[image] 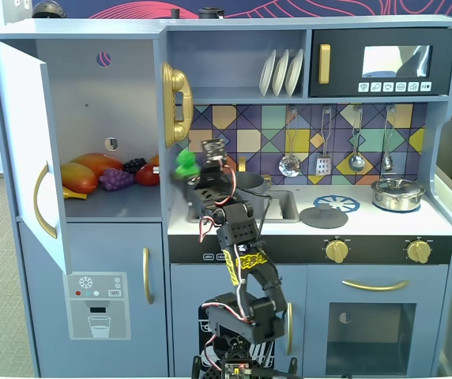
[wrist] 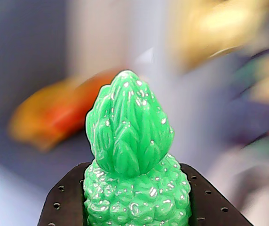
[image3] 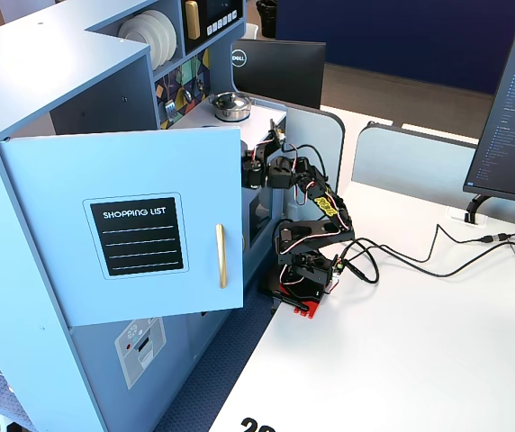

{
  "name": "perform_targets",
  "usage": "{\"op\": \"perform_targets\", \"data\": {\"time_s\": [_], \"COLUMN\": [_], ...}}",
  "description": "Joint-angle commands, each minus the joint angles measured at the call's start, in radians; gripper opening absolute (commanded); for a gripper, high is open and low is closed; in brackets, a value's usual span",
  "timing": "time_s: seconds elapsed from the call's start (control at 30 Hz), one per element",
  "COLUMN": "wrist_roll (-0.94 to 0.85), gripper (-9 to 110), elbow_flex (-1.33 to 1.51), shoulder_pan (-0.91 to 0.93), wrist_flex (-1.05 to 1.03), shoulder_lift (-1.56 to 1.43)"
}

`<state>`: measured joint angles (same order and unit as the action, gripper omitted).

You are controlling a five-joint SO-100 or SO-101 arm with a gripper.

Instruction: Pick up the green pineapple from the left cabinet and place it in the gray recipient

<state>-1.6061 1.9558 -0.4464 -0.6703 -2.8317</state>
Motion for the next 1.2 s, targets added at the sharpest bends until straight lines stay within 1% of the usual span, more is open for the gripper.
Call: {"op": "perform_targets", "data": {"time_s": [0.0, 0.13, 0.2, 0.3, 0.5, 0.7, 0.73, 0.8, 0.87, 0.9, 0.97, 1.17], "wrist_roll": [0.040, 0.038, 0.029, 0.025, 0.021, 0.026, 0.037, 0.101, 0.135, 0.144, 0.150, 0.143], "gripper": [0, 0, 0, 0, 0, 0, 3, 20, 33, 37, 41, 40], "elbow_flex": [-0.063, -0.137, -0.172, -0.264, -0.425, -0.457, -0.454, -0.448, -0.448, -0.448, -0.448, -0.446], "shoulder_pan": [0.245, 0.376, 0.411, 0.459, 0.488, 0.485, 0.485, 0.492, 0.500, 0.503, 0.509, 0.517], "wrist_flex": [0.144, 0.207, 0.273, 0.310, 0.364, 0.325, 0.324, 0.336, 0.337, 0.337, 0.331, 0.318], "shoulder_lift": [0.083, 0.242, 0.336, 0.479, 0.692, 0.721, 0.718, 0.716, 0.713, 0.710, 0.707, 0.699]}}
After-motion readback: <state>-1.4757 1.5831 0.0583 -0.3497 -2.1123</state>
